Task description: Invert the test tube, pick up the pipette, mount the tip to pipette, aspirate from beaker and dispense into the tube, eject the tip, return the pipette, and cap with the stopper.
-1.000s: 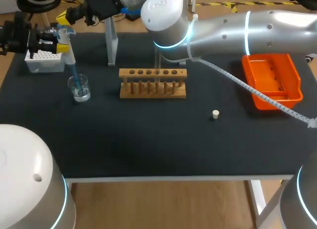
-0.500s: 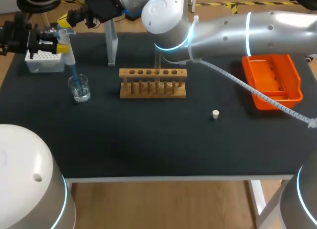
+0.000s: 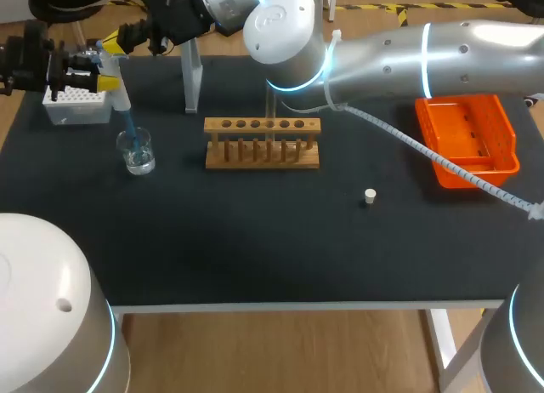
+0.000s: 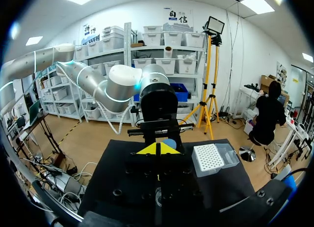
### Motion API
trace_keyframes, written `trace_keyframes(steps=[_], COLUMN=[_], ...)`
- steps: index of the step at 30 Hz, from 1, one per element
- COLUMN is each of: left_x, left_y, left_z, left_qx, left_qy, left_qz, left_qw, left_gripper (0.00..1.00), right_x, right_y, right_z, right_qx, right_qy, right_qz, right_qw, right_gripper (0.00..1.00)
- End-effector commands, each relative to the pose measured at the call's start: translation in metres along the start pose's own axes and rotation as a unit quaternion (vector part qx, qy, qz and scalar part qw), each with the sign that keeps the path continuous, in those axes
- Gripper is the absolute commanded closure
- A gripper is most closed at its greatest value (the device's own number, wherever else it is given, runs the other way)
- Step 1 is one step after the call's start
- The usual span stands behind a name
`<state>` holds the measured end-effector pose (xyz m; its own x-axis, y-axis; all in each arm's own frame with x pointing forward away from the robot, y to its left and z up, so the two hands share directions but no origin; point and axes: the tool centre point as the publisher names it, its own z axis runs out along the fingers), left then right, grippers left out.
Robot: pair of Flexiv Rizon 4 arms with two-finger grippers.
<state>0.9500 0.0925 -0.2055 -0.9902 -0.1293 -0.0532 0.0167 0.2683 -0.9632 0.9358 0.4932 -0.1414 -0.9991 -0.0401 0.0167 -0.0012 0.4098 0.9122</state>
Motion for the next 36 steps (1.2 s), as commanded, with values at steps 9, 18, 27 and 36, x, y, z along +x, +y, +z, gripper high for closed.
trace_keyframes(steps=[9,18,27,36], left_x=[0.000,0.000,0.000,0.000], left_y=[-0.001,-0.001,-0.001,-0.001], left_z=[0.000,0.000,0.000,0.000], left_qx=[0.000,0.000,0.000,0.000], left_qy=[0.001,0.001,0.001,0.001], left_qz=[0.000,0.000,0.000,0.000], left_qw=[1.000,1.000,1.000,1.000], left_gripper=[1.00,1.00,1.00,1.00], right_x=[-0.001,-0.002,-0.007,-0.011], right_y=[0.003,0.016,0.022,0.023], right_z=[-0.001,-0.005,0.000,0.005], right_qx=[0.001,-0.008,-0.009,-0.008], right_qy=[0.002,0.000,-0.007,-0.010], right_qz=[0.001,-0.009,-0.015,-0.015], right_qw=[1.000,1.000,1.000,1.000], right_gripper=[1.00,1.00,1.00,1.00])
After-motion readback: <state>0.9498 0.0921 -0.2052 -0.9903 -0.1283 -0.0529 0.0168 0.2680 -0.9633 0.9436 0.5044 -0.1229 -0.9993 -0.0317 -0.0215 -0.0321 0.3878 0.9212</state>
